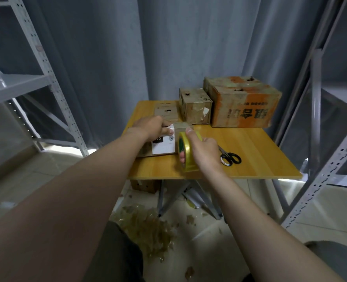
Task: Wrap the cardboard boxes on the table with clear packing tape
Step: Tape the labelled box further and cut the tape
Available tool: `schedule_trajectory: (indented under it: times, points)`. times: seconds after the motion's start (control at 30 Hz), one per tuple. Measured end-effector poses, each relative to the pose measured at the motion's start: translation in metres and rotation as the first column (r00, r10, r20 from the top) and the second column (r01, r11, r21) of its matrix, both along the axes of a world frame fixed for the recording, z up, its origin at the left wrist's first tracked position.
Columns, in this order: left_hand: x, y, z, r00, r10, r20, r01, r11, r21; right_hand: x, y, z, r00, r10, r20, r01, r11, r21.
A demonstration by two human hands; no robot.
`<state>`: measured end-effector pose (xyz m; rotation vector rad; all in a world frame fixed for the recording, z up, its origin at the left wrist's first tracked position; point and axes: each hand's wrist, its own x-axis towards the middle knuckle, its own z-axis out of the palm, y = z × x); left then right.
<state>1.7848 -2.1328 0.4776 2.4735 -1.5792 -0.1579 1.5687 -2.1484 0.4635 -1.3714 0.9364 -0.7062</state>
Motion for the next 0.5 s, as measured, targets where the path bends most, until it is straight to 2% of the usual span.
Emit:
schedule_trajectory:
  times: [0.23, 0.5]
  points:
    - [0.004, -0.001, 0.0, 1.0, 0.008, -0.024, -0.009, 1.0, -0.007, -0.001, -0.001, -0.018, 0.997, 0.019, -0.069, -0.018, 1.0, 0.02]
    - [0.007, -0.003, 0.007, 0.999, -0.008, -0.052, 0.008, 1.0, 0.006, 0.006, -0.005, -0.01, 0.999, 0.012, -0.041, -0.012, 1.0, 0.003]
